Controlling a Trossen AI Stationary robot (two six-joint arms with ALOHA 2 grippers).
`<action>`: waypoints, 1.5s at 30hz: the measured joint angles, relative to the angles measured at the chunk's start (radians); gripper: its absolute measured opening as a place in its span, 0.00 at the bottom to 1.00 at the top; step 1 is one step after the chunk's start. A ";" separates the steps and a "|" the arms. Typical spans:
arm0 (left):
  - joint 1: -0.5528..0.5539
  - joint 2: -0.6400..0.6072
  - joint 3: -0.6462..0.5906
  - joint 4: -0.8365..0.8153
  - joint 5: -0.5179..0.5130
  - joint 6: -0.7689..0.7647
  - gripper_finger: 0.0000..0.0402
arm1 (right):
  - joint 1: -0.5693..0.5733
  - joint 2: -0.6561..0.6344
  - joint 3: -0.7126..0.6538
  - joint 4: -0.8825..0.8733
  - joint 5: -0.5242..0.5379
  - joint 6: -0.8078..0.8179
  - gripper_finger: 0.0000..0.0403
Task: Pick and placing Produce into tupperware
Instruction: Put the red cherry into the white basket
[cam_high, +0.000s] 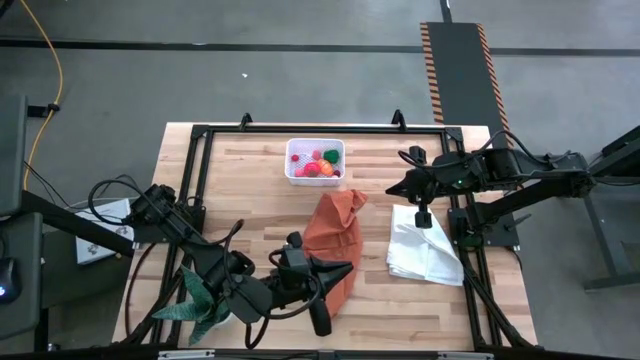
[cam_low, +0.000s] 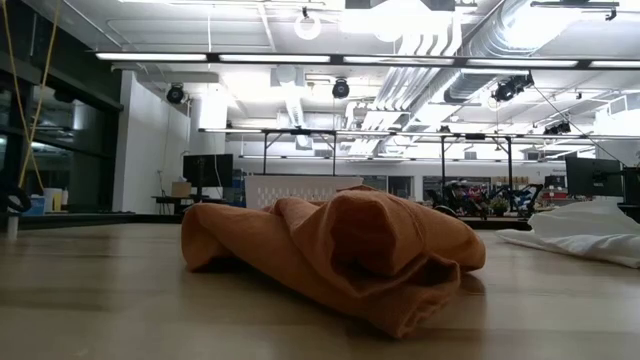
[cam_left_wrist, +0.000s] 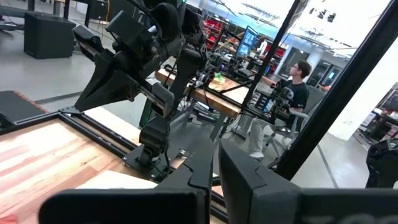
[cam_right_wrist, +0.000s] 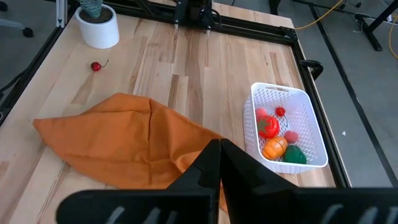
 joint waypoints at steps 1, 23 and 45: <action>0.000 0.000 0.000 0.000 0.000 0.000 0.04 | 0.000 0.000 0.000 0.000 0.000 0.000 0.00; 0.000 0.000 0.000 0.004 0.019 0.053 0.00 | 0.000 0.000 0.000 0.026 0.000 -0.014 0.00; 0.000 0.000 0.000 0.001 0.022 0.019 0.00 | 0.000 0.000 0.000 0.045 0.000 -0.014 0.00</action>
